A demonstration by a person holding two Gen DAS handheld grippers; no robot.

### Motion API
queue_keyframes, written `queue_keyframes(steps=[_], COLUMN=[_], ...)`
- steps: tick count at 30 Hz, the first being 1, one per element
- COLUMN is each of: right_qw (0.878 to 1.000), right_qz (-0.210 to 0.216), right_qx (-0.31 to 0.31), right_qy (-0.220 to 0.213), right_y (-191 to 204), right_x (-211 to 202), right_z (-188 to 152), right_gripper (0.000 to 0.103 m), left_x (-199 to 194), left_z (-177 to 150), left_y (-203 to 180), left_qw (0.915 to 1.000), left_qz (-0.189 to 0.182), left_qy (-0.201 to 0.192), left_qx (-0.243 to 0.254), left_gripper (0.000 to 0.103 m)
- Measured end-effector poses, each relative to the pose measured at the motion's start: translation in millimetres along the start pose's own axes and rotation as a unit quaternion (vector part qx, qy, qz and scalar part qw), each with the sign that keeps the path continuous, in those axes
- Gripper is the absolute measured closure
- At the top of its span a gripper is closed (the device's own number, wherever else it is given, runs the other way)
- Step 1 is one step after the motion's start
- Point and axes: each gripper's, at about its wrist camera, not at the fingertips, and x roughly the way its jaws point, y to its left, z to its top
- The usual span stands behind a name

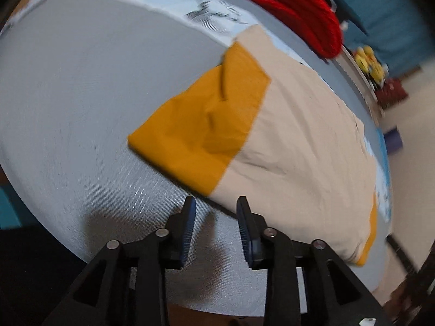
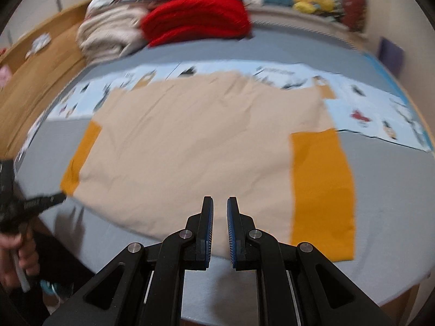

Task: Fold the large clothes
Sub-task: 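Grasp the orange sleeve edge with the left tool and lift it, then fold the held orange side over the jacket body with the left tool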

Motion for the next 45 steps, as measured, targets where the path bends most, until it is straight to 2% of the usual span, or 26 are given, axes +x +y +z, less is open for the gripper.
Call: queue_keyframes(steps=[5, 10, 19, 25, 28, 29, 32, 33, 37, 41, 43, 45], right_qw=[0.999, 0.997, 0.995, 0.995, 0.995, 0.996, 0.997, 0.997, 0.998, 0.998, 0.997, 0.993], right_qz=[0.016, 0.023, 0.027, 0.025, 0.024, 0.023, 0.024, 0.026, 0.033, 0.049, 0.068, 0.08], right_qx=[-0.042, -0.06, -0.058, -0.058, -0.052, -0.05, -0.035, -0.031, -0.019, -0.028, -0.028, -0.034], right_qy=[0.026, 0.037, 0.072, 0.079, 0.078, 0.076, 0.068, 0.065, 0.046, 0.029, 0.04, 0.074], right_y=[25, 37, 39, 40, 38, 38, 35, 34, 38, 50, 58, 65], right_x=[18, 29, 47, 54, 56, 56, 55, 55, 52, 50, 58, 74], right_z=[1, 4, 4, 4, 4, 5, 8, 10, 18, 24, 26, 23], right_gripper=[0.091, 0.091, 0.091, 0.091, 0.091, 0.091, 0.091, 0.091, 0.091, 0.091, 0.091, 0.091], left_x=[11, 26, 38, 48, 53, 54, 55, 52, 28, -13, -34, -59], left_z=[6, 11, 23, 34, 40, 41, 45, 46, 49, 53, 52, 48], left_y=[16, 26, 33, 27, 20, 18, 16, 13, -10, -23, -24, -25], left_qw=[0.9979, 0.995, 0.9852, 0.9785, 0.9781, 0.9784, 0.9786, 0.9791, 0.9871, 0.9876, 0.9863, 0.9848], left_qz=[-0.028, -0.047, -0.098, -0.116, -0.114, -0.113, -0.118, -0.118, -0.083, -0.061, -0.051, -0.036], left_qy=[0.017, 0.012, -0.043, -0.077, -0.091, -0.094, -0.093, -0.097, -0.116, -0.142, -0.155, -0.17], left_qx=[-0.056, -0.087, -0.134, -0.152, -0.148, -0.146, -0.141, -0.135, -0.072, -0.028, -0.02, 0.001], left_gripper=[0.062, 0.06, 0.056, 0.052, 0.052, 0.053, 0.084, 0.088, 0.092, 0.094, 0.094, 0.094])
